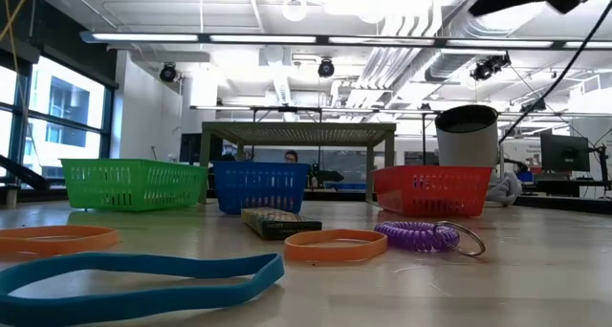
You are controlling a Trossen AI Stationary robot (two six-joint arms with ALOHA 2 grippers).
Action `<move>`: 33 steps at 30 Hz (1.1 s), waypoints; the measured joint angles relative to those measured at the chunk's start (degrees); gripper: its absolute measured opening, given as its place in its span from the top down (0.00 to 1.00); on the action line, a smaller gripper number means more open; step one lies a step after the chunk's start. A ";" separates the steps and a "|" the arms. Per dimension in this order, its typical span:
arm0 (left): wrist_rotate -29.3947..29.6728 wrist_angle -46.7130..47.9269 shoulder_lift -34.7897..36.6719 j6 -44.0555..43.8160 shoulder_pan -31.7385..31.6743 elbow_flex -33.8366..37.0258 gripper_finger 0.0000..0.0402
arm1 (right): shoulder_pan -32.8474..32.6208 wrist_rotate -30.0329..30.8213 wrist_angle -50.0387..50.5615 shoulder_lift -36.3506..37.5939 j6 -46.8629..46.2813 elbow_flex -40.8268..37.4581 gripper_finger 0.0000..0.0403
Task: Pick & Place Office Desk Supplies
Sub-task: Put the crayon box into the green bin
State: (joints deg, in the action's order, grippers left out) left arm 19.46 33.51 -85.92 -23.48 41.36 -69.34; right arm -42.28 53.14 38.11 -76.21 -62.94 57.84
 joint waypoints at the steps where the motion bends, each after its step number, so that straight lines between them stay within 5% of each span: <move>1: -2.01 2.44 0.54 -2.54 0.02 0.00 0.54 | -0.91 1.02 -0.50 -0.64 -0.05 0.00 0.47; 9: -6.98 12.30 -0.18 -13.55 0.15 0.09 0.50 | -3.25 0.57 -2.51 -3.40 -0.47 0.00 0.47; 15: -9.96 13.87 -0.22 -18.84 1.05 0.23 0.28 | -3.22 0.91 -3.23 -3.35 -0.46 0.00 0.47; 21: -19.38 15.04 -2.95 -24.69 6.92 0.69 0.11 | -3.22 0.94 -2.78 -3.36 -0.19 0.00 0.47; 26: -15.17 10.90 -4.98 -32.71 11.80 0.66 0.09 | -3.22 0.94 -2.80 -3.36 0.01 0.01 0.47; 33: -8.23 12.17 -9.65 -21.72 16.42 0.61 0.09 | -3.22 0.75 -3.22 -3.36 0.01 0.00 0.47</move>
State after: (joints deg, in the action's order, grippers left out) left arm 11.23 45.68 -95.57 -45.20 57.78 -68.73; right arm -45.50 53.89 34.89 -79.57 -62.94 57.84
